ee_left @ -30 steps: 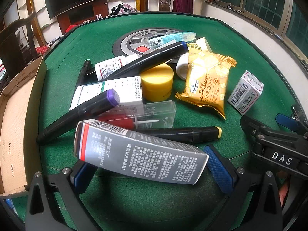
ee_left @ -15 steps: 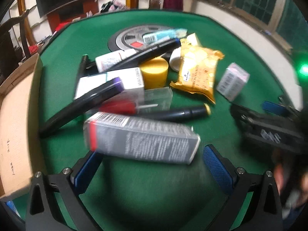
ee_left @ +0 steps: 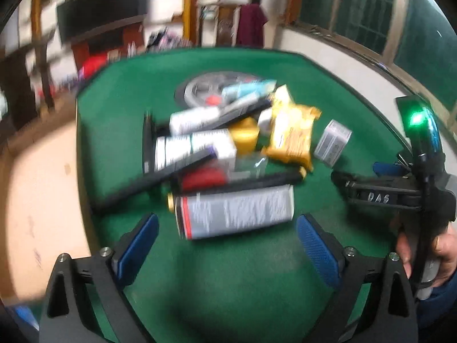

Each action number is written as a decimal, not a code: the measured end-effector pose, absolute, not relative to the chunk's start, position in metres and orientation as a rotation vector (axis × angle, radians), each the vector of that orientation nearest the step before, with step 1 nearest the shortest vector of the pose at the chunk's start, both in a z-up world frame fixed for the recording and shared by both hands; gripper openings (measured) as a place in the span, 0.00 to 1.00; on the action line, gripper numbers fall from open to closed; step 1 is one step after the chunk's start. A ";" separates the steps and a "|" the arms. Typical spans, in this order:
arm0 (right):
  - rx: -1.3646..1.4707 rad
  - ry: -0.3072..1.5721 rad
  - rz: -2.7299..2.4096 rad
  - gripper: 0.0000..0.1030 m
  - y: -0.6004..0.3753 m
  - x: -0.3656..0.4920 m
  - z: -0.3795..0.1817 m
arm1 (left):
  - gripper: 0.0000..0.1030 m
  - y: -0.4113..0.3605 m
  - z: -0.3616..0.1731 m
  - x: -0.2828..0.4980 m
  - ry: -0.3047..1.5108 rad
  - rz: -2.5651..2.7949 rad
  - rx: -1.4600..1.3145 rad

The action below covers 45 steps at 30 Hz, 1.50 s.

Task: Organize objects
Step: 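Grasp the grey barcode box with the left gripper while the right grasps the white cube box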

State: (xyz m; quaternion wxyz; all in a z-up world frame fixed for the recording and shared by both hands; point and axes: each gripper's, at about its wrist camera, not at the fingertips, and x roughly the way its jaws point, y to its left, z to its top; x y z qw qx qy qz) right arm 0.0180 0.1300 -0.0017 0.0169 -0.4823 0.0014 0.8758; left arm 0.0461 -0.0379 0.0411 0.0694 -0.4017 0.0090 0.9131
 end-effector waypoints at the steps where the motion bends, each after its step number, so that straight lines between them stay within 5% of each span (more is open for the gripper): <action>1: -1.499 0.004 2.722 1.00 0.130 0.018 -0.002 | 0.94 -0.035 0.047 0.043 0.064 2.747 -1.151; 8: -1.499 0.004 2.722 1.00 0.130 0.018 -0.002 | 0.90 -0.025 0.033 0.021 0.311 2.535 -1.222; 9: -1.498 0.004 2.722 1.00 0.130 0.018 -0.002 | 0.86 -0.024 0.030 0.022 0.345 2.511 -1.233; 11: -1.498 0.004 2.722 1.00 0.130 0.018 -0.002 | 0.63 -0.020 0.023 0.026 0.395 2.487 -1.257; 13: -1.498 0.005 2.722 1.00 0.130 0.018 -0.002 | 0.53 -0.016 0.018 0.030 0.418 2.465 -1.279; 22: -1.498 0.005 2.723 1.00 0.130 0.018 -0.002 | 0.53 -0.004 0.008 0.017 0.329 2.456 -1.338; 26: -1.500 0.005 2.723 1.00 0.132 0.019 -0.002 | 0.26 -0.007 0.007 0.020 0.241 2.463 -1.335; 37: -1.440 0.030 2.943 1.00 0.135 0.042 0.025 | 0.25 -0.026 0.009 0.050 0.037 2.529 -1.356; 45: -1.388 -0.169 3.027 0.94 0.121 0.018 0.043 | 0.25 -0.028 0.009 0.053 0.018 2.544 -1.343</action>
